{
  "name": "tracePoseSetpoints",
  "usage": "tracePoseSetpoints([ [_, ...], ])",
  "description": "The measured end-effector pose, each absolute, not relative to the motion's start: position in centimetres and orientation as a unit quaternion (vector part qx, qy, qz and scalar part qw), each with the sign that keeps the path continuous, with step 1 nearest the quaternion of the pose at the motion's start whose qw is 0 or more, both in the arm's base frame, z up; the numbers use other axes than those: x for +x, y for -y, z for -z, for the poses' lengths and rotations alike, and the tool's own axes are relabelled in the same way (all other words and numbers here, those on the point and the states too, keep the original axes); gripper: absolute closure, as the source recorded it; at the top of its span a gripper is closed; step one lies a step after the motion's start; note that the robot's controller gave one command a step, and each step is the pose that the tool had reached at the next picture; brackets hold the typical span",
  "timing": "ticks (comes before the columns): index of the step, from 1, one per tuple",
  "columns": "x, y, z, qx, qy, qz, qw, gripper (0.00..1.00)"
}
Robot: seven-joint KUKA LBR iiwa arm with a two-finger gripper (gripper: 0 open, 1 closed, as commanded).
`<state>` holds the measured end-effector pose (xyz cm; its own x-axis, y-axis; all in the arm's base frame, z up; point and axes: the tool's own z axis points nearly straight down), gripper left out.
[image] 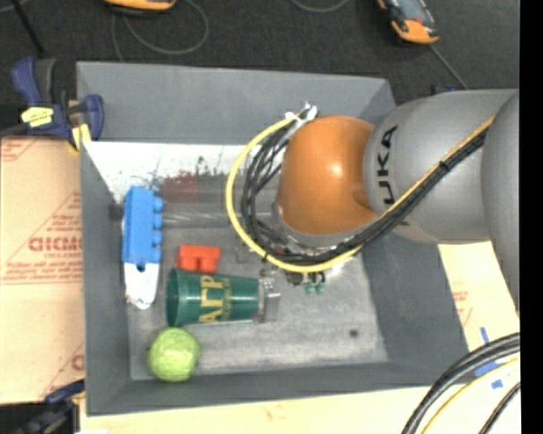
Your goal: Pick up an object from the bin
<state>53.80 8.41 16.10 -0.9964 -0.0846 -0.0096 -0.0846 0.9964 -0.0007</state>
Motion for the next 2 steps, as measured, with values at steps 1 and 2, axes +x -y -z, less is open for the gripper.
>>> tracePoseSetpoints([
  [1,54.3,-8.0,-10.0,-0.064,-0.998,0.0,0.003,0.0],
  [2,55.5,-10.6,-9.3,-0.01,-1.0,0.001,0.0,1.0],
])
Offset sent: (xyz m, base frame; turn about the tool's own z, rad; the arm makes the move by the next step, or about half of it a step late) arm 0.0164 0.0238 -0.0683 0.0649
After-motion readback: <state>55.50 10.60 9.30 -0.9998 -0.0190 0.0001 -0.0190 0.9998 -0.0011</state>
